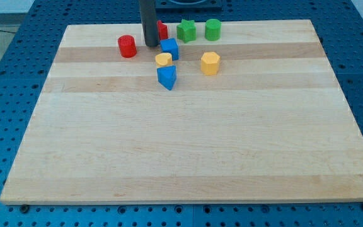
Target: Locate the red circle left to the red star
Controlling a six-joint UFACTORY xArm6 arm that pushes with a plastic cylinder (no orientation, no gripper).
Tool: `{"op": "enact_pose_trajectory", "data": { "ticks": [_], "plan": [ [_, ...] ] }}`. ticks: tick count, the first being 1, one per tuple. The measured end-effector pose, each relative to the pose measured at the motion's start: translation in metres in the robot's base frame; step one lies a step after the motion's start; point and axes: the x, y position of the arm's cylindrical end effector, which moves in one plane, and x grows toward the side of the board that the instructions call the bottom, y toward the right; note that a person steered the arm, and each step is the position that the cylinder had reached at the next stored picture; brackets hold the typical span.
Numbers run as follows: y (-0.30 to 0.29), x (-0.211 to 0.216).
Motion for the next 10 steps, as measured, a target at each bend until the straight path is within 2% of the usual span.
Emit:
{"op": "enact_pose_trajectory", "data": {
  "ticks": [2,3,5,10],
  "plan": [
    [-0.035,0.052],
    [-0.067,0.056],
    [-0.035,0.036],
    [-0.035,0.004]
  ]
}}
